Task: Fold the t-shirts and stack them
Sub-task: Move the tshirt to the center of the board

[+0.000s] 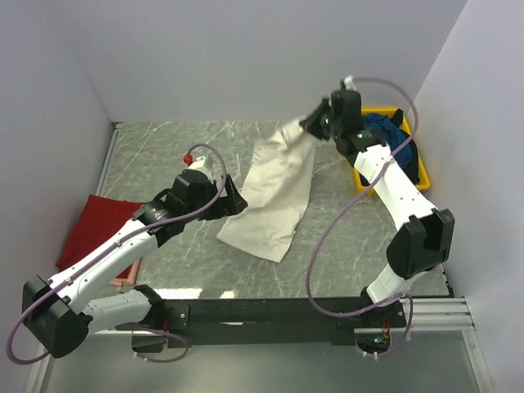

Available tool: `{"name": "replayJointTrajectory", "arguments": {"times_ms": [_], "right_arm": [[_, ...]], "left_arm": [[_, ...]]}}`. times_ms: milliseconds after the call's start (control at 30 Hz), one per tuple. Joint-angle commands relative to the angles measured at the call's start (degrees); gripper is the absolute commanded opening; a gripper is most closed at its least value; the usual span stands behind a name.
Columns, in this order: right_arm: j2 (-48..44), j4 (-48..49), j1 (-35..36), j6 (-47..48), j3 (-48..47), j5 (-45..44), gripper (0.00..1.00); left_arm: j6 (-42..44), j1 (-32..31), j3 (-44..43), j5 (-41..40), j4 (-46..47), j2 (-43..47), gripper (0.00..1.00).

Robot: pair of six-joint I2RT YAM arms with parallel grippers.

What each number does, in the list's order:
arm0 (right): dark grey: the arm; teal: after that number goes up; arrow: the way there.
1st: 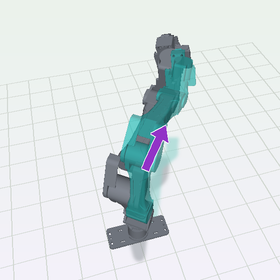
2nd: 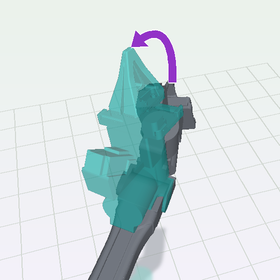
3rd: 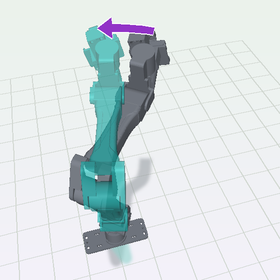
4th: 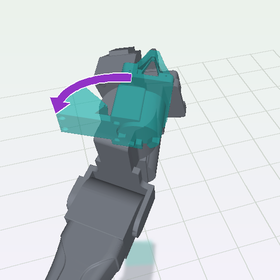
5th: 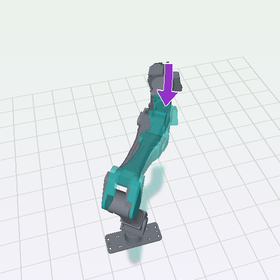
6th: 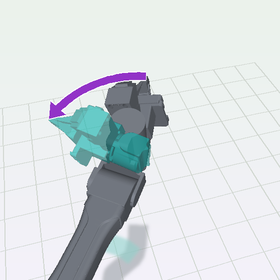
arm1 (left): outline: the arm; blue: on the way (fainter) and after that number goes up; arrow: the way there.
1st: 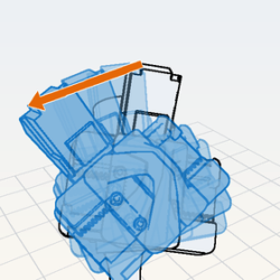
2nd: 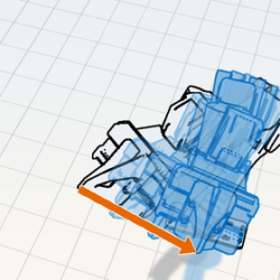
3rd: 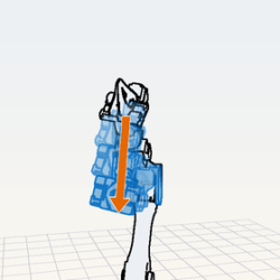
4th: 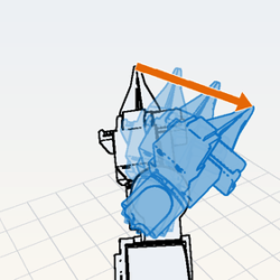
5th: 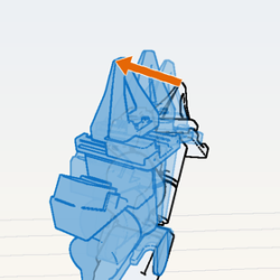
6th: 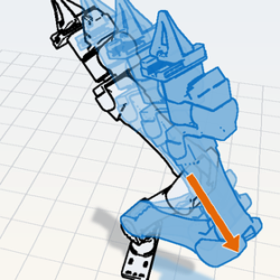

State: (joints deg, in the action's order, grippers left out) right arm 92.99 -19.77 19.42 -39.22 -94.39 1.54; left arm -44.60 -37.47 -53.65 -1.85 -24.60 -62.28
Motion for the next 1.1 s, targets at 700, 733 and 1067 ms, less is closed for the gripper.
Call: {"name": "replayJointTrajectory", "arguments": {"times_ms": [700,733,1067], "right_arm": [[1.14,8.78,-8.43,-3.05,22.14,11.9,0.0],[1.4,8.09,-8.43,-2.53,21.97,11.82,0.0],[2.02,9.22,-8.7,-2.18,22.93,13.05,0.0]], "left_arm": [[-9.72,12.95,9.88,0.0,10.79,-19.63,0.71],[-9.2,12.95,10.23,0.7,12.8,-19.98,0.7],[-7.0,12.78,14.62,2.02,21.16,-23.85,0.61]]}}
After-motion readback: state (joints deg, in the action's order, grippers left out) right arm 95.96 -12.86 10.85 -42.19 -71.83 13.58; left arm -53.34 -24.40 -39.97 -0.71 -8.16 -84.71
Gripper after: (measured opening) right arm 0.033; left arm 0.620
